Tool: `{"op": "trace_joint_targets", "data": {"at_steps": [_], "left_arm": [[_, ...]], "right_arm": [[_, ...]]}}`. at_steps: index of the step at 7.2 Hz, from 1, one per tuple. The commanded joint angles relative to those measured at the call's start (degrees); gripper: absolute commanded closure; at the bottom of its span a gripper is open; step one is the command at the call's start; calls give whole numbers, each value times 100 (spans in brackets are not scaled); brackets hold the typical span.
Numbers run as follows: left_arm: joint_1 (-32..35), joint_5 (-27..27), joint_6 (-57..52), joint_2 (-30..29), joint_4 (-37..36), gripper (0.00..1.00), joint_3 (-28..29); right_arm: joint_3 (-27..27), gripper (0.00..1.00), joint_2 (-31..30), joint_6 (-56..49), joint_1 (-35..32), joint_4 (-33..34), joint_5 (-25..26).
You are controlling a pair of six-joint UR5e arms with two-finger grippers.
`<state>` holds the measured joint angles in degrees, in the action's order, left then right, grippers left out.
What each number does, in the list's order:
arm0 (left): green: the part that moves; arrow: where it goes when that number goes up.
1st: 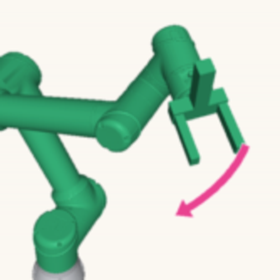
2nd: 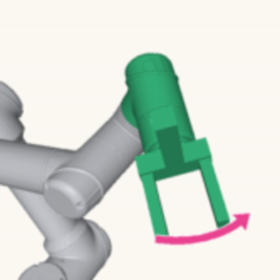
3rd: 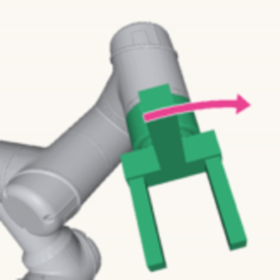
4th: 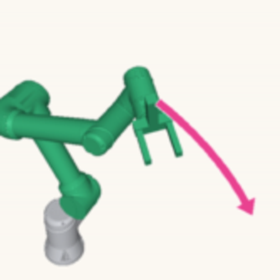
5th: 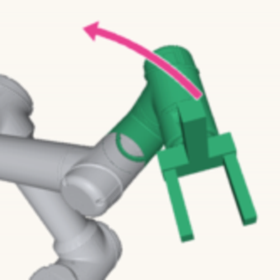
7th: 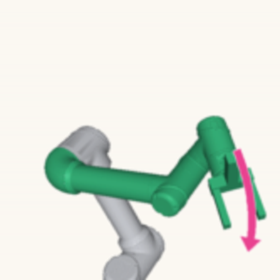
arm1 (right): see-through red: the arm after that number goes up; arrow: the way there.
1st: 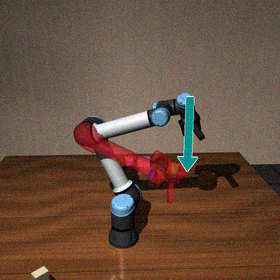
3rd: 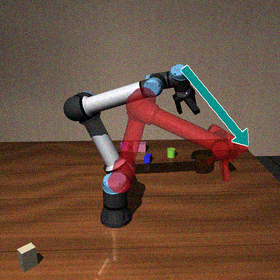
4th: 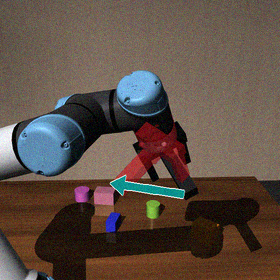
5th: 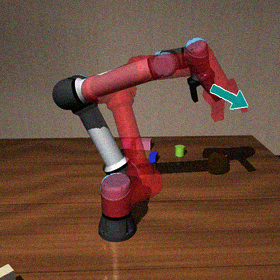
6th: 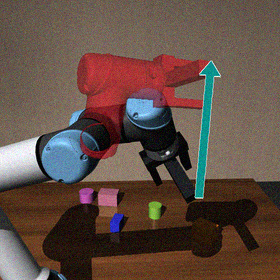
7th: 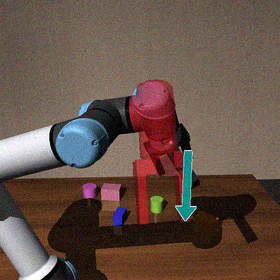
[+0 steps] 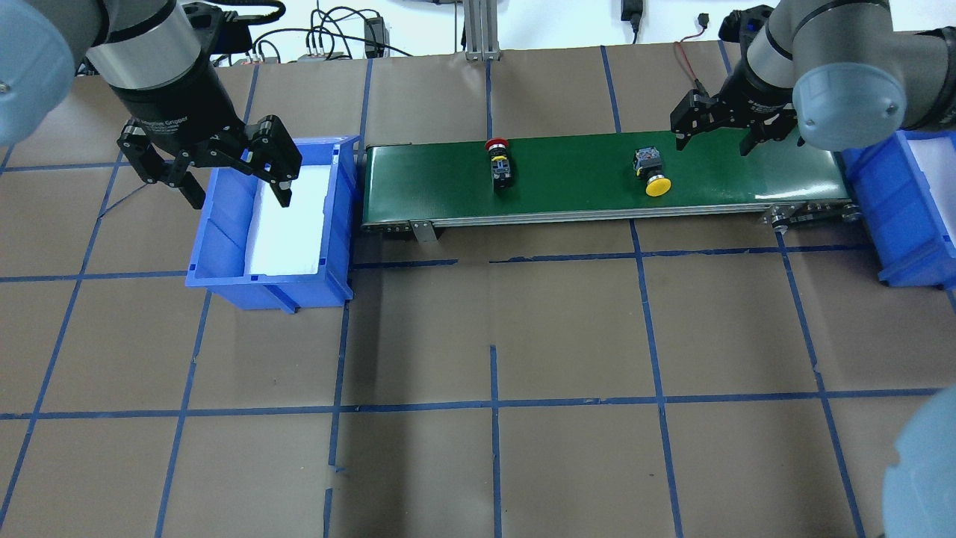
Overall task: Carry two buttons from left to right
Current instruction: 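Grasp the yellow button on the conveyor with the right gripper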
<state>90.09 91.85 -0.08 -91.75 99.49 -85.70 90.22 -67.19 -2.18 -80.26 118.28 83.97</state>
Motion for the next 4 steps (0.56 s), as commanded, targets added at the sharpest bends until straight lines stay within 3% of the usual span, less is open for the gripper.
{"op": "trace_joint_targets", "data": {"at_steps": [1, 4], "left_arm": [[-9, 0, -1, 8, -9, 0, 9], [-9, -9, -1, 8, -9, 0, 0]], "right_arm": [[-391, 0, 503, 234, -7, 20, -56], [-356, 0, 548, 542, -191, 20, -56]]}}
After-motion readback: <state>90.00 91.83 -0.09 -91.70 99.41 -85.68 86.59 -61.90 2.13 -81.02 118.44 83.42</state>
